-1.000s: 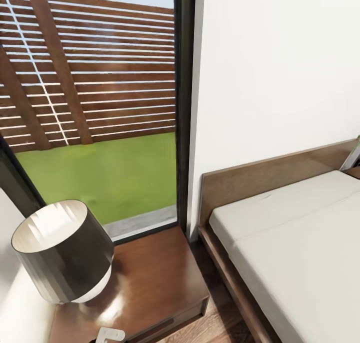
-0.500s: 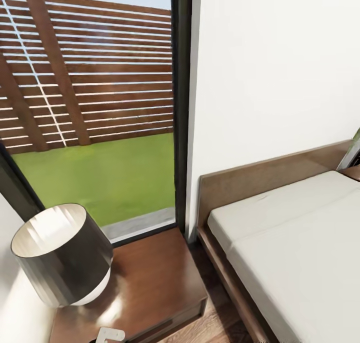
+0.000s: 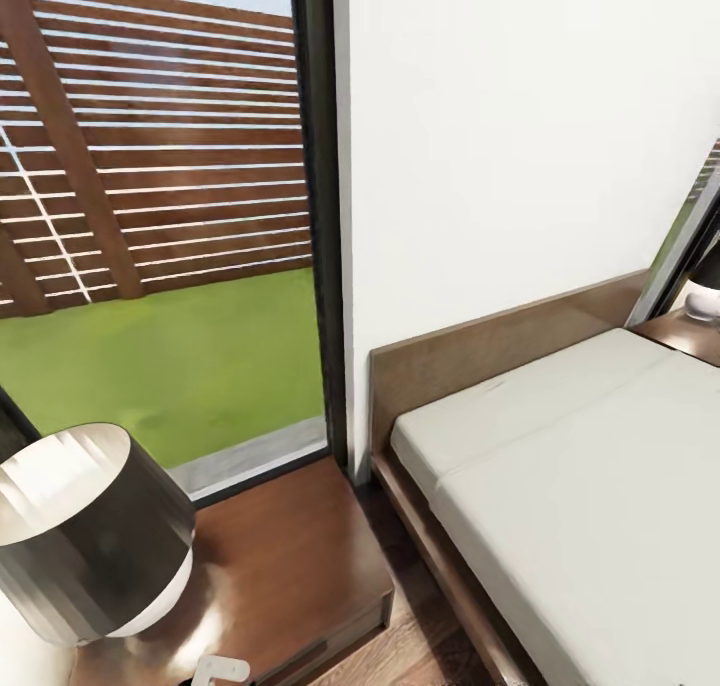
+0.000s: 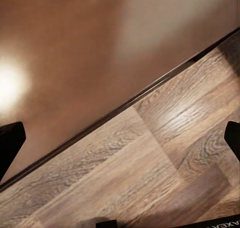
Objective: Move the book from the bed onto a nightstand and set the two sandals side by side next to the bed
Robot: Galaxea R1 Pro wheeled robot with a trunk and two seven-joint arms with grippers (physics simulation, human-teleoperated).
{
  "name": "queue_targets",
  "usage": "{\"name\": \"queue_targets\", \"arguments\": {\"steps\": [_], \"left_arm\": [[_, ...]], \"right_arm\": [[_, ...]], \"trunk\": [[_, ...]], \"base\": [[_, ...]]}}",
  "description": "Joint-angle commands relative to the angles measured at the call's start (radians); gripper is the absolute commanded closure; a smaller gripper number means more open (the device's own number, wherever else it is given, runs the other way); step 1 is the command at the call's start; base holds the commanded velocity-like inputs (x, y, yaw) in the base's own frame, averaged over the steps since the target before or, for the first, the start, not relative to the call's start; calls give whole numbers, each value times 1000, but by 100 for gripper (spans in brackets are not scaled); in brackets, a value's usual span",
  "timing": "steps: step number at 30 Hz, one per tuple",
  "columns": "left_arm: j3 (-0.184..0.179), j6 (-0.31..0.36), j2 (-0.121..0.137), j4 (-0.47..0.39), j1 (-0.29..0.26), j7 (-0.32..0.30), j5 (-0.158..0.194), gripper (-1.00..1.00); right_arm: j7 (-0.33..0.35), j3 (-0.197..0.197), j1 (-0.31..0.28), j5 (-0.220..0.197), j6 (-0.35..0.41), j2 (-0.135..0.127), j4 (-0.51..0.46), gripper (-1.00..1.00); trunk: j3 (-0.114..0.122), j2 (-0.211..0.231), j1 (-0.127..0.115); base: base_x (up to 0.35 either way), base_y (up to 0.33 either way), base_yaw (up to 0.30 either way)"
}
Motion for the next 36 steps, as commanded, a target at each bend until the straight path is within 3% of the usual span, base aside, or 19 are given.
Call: {"name": "queue_targets", "arguments": {"steps": [1,9,12,18,24,26,28,36], "left_arm": [[9,-3,0,1,-1,-4,-7,-100],[9,-3,1,1,-1,-5,-7,-100],[9,-3,1,1,-1,-5,-7,-100],[9,-3,1,1,-1,-5,-7,-100],[9,-3,1,1,-1,-5,-7,-100],[9,-3,1,0,-1,-5,-7,-100],[9,-3,1,0,-1,-5,-7,-100],[9,-3,1,0,-1,-5,-7,-100]], "right_arm": [[7,-5,-1,-3,0,0,-33,-100],[3,-6,-1,-3,22,1,-375,-100],[3,-7,-1,-8,63,1,-530,-100],[4,-19,-1,-16,195,-8,-676,-100],[6,-350,-1,-16,200,-14,-618,-100],[7,-415,-1,-16,201,-15,-615,-100],[8,-450,-1,-15,203,-14,-614,-100],[8,-463,-1,-14,204,-13,-613,-100]], "trunk": [[-1,-1,0],[-1,-1,0],[-1,-1,0],[-1,-1,0],[-1,-1,0],[-1,-1,0],[-1,-1,0],[8,20,-12]], "base": [[0,0,-14],[0,0,-3],[0,0,0],[0,0,0],[0,0,0],[0,0,0],[0,0,0],[0,0,0]]}}
